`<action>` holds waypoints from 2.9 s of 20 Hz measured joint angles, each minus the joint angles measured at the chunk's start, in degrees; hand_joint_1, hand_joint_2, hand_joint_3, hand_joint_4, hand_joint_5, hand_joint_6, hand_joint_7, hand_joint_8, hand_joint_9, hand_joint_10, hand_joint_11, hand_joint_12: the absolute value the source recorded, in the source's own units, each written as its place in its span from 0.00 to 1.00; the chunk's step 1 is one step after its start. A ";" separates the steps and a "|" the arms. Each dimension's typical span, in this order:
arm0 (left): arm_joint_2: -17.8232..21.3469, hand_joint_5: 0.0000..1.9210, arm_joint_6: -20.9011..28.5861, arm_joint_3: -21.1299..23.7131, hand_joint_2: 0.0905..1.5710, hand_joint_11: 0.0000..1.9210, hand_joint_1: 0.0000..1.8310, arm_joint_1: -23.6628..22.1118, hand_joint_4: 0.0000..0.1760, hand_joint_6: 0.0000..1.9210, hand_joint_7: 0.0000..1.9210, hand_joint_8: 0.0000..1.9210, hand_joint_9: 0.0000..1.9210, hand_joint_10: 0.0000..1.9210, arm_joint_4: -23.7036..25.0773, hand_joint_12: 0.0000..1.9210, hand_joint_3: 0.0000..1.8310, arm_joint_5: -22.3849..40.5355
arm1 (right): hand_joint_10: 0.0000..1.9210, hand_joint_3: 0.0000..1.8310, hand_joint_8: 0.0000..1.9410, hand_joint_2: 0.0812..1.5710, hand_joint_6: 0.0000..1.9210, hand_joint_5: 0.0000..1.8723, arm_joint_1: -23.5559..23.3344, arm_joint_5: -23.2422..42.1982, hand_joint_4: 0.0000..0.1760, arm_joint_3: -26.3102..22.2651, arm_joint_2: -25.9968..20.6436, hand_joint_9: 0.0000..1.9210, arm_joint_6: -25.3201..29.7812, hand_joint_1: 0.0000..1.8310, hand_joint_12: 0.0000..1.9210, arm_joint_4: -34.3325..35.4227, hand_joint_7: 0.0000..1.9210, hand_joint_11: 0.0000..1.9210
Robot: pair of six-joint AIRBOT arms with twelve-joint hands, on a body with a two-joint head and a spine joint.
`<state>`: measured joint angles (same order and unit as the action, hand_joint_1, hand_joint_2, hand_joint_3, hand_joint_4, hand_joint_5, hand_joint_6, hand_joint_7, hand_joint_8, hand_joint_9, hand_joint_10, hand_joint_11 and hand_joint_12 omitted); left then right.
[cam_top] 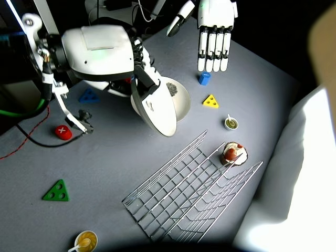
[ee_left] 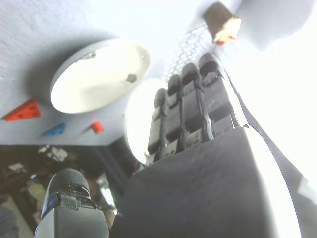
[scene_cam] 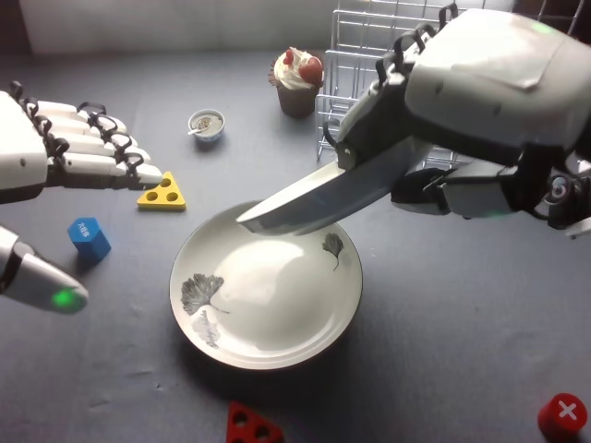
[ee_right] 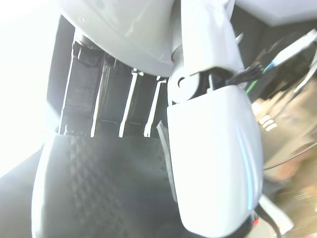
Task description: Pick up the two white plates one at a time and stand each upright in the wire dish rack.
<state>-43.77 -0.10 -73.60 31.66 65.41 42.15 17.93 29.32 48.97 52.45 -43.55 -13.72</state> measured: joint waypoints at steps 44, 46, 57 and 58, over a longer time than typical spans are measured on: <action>-3.21 0.06 0.00 -5.07 0.57 0.08 0.00 -0.13 0.00 0.00 0.08 0.00 0.07 0.00 -3.06 0.00 0.00 5.57 | 0.48 0.00 0.40 0.68 0.59 0.46 -26.05 -32.00 0.00 19.39 -3.10 0.58 43.34 0.76 0.30 -4.55 0.52 0.60; -3.23 0.06 0.00 -5.07 0.58 0.07 0.00 -0.13 0.00 0.00 0.07 0.00 0.06 0.00 -2.89 0.00 0.00 5.42 | 0.40 0.00 0.31 0.66 0.51 0.49 -26.56 -33.99 0.00 19.93 -3.06 0.59 43.30 0.80 0.61 -3.56 0.55 0.55; -3.65 0.07 -0.04 -5.07 0.57 0.09 0.00 -1.33 0.00 0.00 0.09 0.00 0.09 0.01 -2.16 0.01 0.00 4.98 | 0.37 0.00 0.29 0.65 0.48 0.52 -28.39 -39.10 0.00 20.11 -3.19 0.59 43.30 0.82 0.73 0.17 0.57 0.49; -3.76 0.06 0.04 -5.07 0.57 0.09 0.00 -1.46 0.00 0.00 0.08 0.00 0.08 0.00 -2.19 0.01 0.00 5.03 | 0.37 0.00 0.25 0.65 0.47 0.53 -28.41 -39.08 0.00 20.35 -3.13 0.59 43.32 0.82 0.72 0.24 0.59 0.50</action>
<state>-47.53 -0.05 -78.67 30.20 63.22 47.18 -10.48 -9.76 69.32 49.32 -0.23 -13.47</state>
